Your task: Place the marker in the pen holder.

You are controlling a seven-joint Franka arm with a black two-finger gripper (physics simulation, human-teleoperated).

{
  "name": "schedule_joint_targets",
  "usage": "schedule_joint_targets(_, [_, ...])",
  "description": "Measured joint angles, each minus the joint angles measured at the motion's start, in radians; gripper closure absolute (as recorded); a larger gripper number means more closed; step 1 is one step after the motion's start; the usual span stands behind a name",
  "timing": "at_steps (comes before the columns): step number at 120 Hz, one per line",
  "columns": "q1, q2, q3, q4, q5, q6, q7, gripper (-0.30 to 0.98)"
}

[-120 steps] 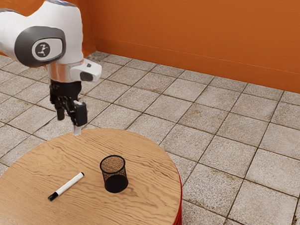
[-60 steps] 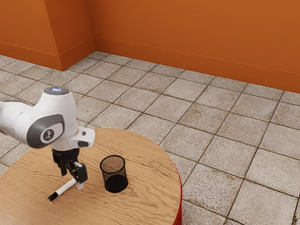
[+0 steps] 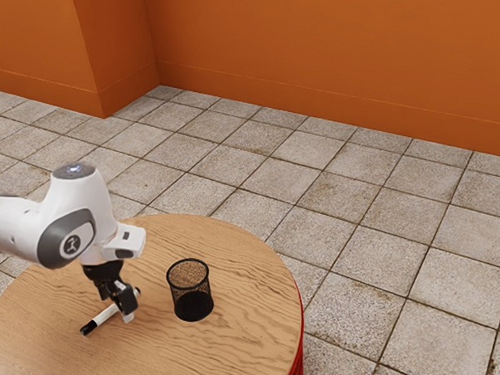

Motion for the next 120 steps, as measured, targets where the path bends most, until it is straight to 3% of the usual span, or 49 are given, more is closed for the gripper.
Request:
schedule_joint_targets(59, [0.023,0.125,-0.001,0.096,-0.011,0.027,0.079,0.05])
schedule_joint_targets(91, [0.016,0.125,0.0,0.104,-0.018,0.03,0.105,0.43])
schedule_joint_targets(120, [0.021,0.132,0.0,0.099,-0.019,0.031,0.119,0.58])
